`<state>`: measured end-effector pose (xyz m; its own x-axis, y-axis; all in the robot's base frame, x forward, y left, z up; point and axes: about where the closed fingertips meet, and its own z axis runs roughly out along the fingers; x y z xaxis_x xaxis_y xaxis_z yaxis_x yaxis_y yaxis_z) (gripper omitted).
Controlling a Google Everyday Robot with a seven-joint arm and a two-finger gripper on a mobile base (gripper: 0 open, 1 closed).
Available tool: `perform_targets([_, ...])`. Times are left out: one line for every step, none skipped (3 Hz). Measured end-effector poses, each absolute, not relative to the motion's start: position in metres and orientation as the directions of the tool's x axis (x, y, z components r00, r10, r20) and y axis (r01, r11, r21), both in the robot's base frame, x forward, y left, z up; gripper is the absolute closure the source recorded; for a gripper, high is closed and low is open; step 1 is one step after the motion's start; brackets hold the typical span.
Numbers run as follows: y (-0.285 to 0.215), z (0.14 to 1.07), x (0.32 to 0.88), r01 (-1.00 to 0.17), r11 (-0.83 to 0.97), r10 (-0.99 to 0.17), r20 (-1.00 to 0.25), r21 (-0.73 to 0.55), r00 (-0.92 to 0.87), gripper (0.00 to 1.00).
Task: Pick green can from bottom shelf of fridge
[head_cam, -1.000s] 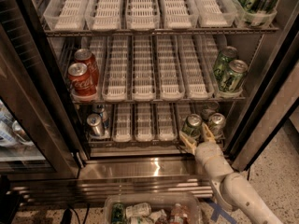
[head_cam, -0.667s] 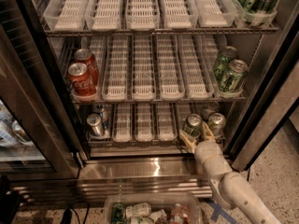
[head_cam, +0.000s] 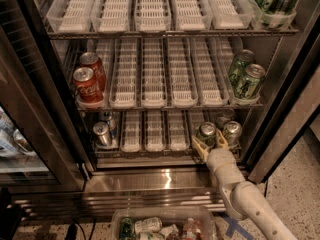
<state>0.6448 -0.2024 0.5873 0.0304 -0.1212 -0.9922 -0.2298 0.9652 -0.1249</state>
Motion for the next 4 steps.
perform_targets([-0.2020,0.5871,0.6454,-0.230,0.965,-0.120,-0.992,-0.124,0.030,0.47])
perform_targets([-0.2002,0.5792,0.6434,-0.254,0.960,-0.119,-0.993,-0.117,0.006,0.72])
perform_targets([-0.2001,0.5792,0.6434,-0.254,0.960,-0.119,-0.993,-0.117,0.006,0.93])
perform_targets([-0.1991,0.5804,0.6438,-0.256,0.960,-0.119,-0.993,-0.117,0.008,1.00])
